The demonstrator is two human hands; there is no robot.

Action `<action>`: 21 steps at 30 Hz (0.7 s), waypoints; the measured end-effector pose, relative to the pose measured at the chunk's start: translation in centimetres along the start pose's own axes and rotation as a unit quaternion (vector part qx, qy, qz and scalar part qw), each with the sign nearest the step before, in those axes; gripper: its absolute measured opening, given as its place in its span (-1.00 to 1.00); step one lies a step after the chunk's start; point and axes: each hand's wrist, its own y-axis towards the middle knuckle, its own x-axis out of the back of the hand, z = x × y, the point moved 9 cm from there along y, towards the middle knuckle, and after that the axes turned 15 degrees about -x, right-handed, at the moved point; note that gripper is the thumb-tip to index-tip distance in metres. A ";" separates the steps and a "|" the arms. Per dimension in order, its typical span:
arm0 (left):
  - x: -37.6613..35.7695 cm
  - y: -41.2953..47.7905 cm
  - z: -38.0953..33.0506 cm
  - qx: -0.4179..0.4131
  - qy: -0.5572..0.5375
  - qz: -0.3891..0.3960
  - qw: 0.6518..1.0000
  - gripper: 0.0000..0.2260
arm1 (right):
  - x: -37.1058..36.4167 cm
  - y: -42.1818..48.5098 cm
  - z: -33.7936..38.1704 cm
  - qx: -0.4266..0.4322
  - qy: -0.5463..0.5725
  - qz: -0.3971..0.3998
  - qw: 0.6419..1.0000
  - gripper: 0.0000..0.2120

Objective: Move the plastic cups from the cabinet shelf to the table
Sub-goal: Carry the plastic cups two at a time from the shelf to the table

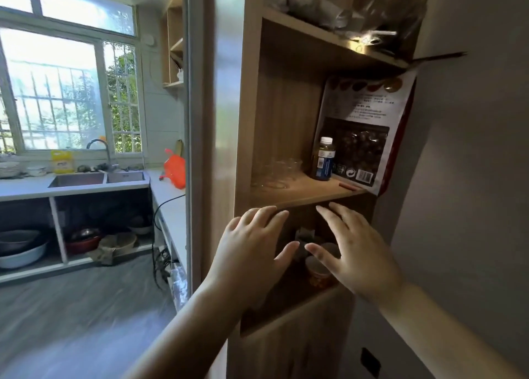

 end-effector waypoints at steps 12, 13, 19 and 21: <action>-7.8 5.2 4.6 0.009 -0.004 0.001 1.000 -0.57 | -6.4 11.8 -4.2 0.046 0.015 0.029 0.998 -0.28; -8.1 5.7 5.0 0.016 0.010 0.001 1.000 -0.57 | -6.8 12.8 -4.5 0.053 0.021 0.025 0.998 -0.30; -10.3 10.4 6.8 0.034 0.070 -0.020 0.997 -0.56 | -9.5 19.6 -5.4 0.129 0.064 0.016 0.989 -0.36; -12.2 12.3 8.1 0.062 0.076 0.010 0.995 -0.50 | -10.4 21.8 -5.6 0.150 0.103 0.027 0.983 -0.38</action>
